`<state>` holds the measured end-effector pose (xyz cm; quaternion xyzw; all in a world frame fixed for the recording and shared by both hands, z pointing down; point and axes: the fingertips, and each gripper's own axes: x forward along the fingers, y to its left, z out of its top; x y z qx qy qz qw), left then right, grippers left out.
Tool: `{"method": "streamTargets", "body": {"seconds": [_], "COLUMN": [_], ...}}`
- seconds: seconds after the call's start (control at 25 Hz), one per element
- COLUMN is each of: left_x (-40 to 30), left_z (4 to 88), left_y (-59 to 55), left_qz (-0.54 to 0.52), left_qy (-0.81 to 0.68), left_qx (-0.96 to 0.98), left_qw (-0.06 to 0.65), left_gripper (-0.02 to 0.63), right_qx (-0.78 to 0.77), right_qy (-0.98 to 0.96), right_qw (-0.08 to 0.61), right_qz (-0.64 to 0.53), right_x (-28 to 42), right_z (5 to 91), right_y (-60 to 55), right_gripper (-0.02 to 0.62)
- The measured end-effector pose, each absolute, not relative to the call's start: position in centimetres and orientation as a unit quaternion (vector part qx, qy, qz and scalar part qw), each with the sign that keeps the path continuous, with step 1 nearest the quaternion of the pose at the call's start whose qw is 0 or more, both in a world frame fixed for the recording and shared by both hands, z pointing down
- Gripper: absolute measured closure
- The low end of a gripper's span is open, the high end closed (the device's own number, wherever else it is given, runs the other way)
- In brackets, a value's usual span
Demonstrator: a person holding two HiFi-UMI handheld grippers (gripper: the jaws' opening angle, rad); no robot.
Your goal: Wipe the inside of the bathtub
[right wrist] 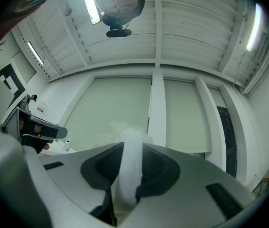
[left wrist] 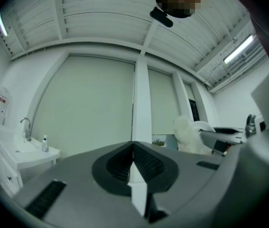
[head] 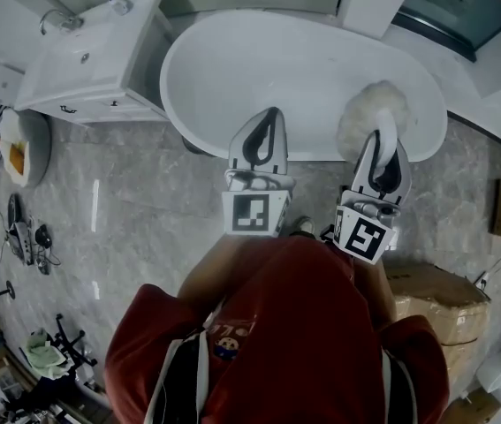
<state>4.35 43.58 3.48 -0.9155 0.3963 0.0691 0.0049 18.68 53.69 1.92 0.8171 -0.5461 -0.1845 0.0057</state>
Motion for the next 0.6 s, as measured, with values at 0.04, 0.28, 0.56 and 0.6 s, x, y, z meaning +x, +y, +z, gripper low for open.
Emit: {"method": "streamTargets", "body": {"seconds": [0.04, 0.28, 0.56, 0.6], "left_x": [4.23, 4.12, 4.32, 4.34], "left_z": [3.44, 2.96, 3.43, 3.32], "left_y": [43.51, 43.61, 43.97, 44.01], "left_qz": [0.070, 0.080, 0.073, 0.075], "left_qy": [0.397, 0.399, 0.394, 0.393], "left_qx": [-0.915, -0.914, -0.916, -0.917], "left_qw": [0.003, 0.005, 0.006, 0.005], "left_gripper": [0.591, 0.591, 0.591, 0.591], "right_qx": [0.816, 0.818, 0.818, 0.818], "right_qy": [-0.547, -0.546, -0.546, -0.546], "right_qw": [0.006, 0.009, 0.014, 0.016], "right_qz": [-0.186, -0.182, -0.179, -0.179], "right_x": [18.54, 18.68, 18.60, 18.54], "right_z": [1.92, 2.31, 2.66, 2.74], "right_y": [53.61, 53.54, 53.58, 53.57], "right_gripper": [0.499, 0.499, 0.499, 0.499]}}
